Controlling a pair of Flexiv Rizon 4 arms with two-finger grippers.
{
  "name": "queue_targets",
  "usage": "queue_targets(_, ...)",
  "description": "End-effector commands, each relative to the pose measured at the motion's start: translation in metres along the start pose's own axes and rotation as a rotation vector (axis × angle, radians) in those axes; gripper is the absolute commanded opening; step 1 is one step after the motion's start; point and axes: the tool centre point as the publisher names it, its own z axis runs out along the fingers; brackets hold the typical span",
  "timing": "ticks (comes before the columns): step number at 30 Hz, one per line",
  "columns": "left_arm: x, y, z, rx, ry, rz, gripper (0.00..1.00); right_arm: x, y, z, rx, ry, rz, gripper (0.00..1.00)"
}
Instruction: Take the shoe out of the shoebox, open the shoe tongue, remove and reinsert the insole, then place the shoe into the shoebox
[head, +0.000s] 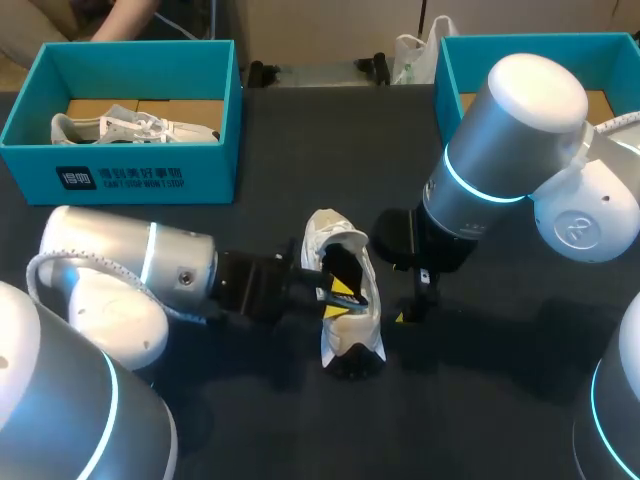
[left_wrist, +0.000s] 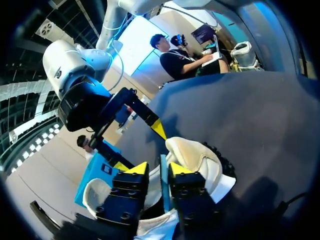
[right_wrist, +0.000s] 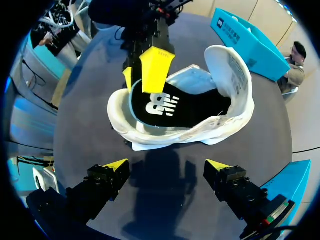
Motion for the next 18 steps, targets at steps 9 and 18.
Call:
queue_targets(9, -0.003, 0.015, 0.016, -0.050, 0.090, 0.002, 0.00, 0.001, 0.000, 0.001, 0.000, -0.001, 0.000, 1.00)
queue_targets(18, -0.006, -0.002, -0.010, -0.057, 0.151, 0.041, 0.44, 0.001, 0.000, 0.001, 0.000, -0.001, 0.000, 1.00)
